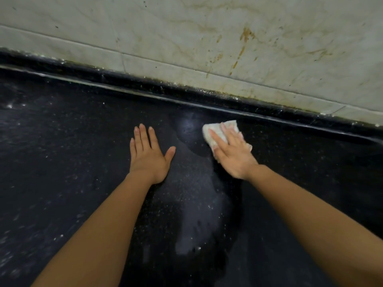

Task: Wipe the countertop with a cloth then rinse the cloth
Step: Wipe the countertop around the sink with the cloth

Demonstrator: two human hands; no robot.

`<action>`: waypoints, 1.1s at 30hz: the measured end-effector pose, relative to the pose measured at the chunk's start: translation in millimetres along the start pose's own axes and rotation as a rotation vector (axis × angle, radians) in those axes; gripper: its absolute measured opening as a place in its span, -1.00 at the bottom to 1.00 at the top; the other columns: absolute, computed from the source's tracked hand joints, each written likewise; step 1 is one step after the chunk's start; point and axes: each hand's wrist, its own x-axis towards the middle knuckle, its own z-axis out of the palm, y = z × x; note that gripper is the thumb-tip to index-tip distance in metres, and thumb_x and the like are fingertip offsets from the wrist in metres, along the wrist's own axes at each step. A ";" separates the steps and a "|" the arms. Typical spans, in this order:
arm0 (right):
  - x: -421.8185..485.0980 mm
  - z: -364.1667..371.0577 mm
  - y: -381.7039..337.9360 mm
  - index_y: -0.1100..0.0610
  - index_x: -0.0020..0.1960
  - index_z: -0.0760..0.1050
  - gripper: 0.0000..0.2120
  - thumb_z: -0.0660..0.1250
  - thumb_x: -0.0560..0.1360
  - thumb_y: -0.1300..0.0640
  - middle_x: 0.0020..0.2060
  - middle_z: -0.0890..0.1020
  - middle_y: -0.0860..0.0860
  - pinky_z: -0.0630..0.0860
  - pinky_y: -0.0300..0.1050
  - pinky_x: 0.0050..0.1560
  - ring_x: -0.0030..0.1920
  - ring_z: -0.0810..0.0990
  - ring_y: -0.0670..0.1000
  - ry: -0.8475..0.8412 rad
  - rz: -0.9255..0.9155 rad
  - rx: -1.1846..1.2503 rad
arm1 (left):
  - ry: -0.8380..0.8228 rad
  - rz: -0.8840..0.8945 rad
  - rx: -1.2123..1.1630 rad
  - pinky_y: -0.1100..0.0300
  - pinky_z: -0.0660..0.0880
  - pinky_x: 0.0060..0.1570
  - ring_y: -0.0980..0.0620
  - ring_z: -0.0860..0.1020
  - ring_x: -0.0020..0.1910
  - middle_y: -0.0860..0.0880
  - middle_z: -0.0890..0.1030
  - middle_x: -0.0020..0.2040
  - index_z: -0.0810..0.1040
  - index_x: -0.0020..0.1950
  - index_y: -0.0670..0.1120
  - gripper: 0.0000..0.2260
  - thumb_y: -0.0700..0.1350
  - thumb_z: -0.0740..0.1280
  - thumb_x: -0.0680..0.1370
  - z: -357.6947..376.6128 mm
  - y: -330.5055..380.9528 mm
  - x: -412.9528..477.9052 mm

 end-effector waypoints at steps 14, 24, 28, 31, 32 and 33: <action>-117.7 54.7 -23.0 -0.21 0.54 -0.08 -0.52 -0.07 0.65 -0.15 0.54 -0.21 -0.08 -0.42 -0.11 0.46 0.49 -0.39 -0.10 -0.124 -0.541 -0.132 | 0.214 -0.085 -0.058 -0.01 -0.30 0.47 -0.09 -0.29 0.51 -0.19 -0.24 0.54 -0.23 0.53 -0.22 -0.33 0.16 -0.05 0.62 -0.9 -61.6 -55.2; 40.4 4.6 -63.4 -0.16 0.55 -0.20 -0.49 -0.18 0.64 -0.18 0.54 -0.27 0.01 -0.38 -0.02 0.46 0.51 -0.37 0.03 -0.024 -0.025 0.017 | 0.195 -0.207 -0.061 0.03 -0.33 0.43 -0.03 -0.34 0.49 -0.13 -0.29 0.53 -0.25 0.53 -0.16 -0.27 0.28 -0.13 0.55 12.1 -98.8 -61.3; 46.1 6.3 -72.8 -0.15 0.55 -0.21 -0.49 -0.18 0.64 -0.17 0.54 -0.28 0.02 -0.40 -0.01 0.44 0.51 -0.38 0.03 -0.025 -0.017 0.023 | 0.180 -0.214 -0.056 0.01 -0.33 0.43 -0.05 -0.36 0.49 -0.14 -0.32 0.53 -0.28 0.53 -0.16 -0.27 0.28 -0.14 0.55 11.1 -99.8 -58.7; 16.2 18.7 -69.6 -0.20 0.54 -0.18 -0.51 -0.18 0.64 -0.18 0.54 -0.28 0.00 -0.43 -0.04 0.45 0.49 -0.41 -0.01 -0.033 -0.162 0.016 | 0.176 -0.209 -0.057 0.01 -0.34 0.43 -0.05 -0.36 0.49 -0.14 -0.32 0.52 -0.28 0.53 -0.16 -0.28 0.27 -0.14 0.56 11.4 -99.3 -59.4; 1.9 23.6 -68.7 -0.22 0.53 -0.19 -0.52 -0.18 0.64 -0.18 0.54 -0.28 -0.01 -0.43 -0.04 0.45 0.49 -0.42 -0.01 -0.046 -0.213 -0.003 | 0.178 -0.208 -0.058 0.01 -0.34 0.42 -0.05 -0.36 0.48 -0.15 -0.32 0.52 -0.29 0.53 -0.16 -0.28 0.27 -0.15 0.56 11.2 -99.0 -59.7; -13.5 29.3 -68.3 -0.23 0.52 -0.21 -0.53 -0.18 0.64 -0.17 0.53 -0.29 -0.02 -0.43 -0.04 0.46 0.48 -0.43 -0.02 -0.057 -0.261 -0.026 | 0.178 -0.208 -0.059 0.01 -0.34 0.42 -0.06 -0.37 0.48 -0.15 -0.33 0.52 -0.29 0.53 -0.16 -0.28 0.27 -0.15 0.56 10.7 -99.0 -60.0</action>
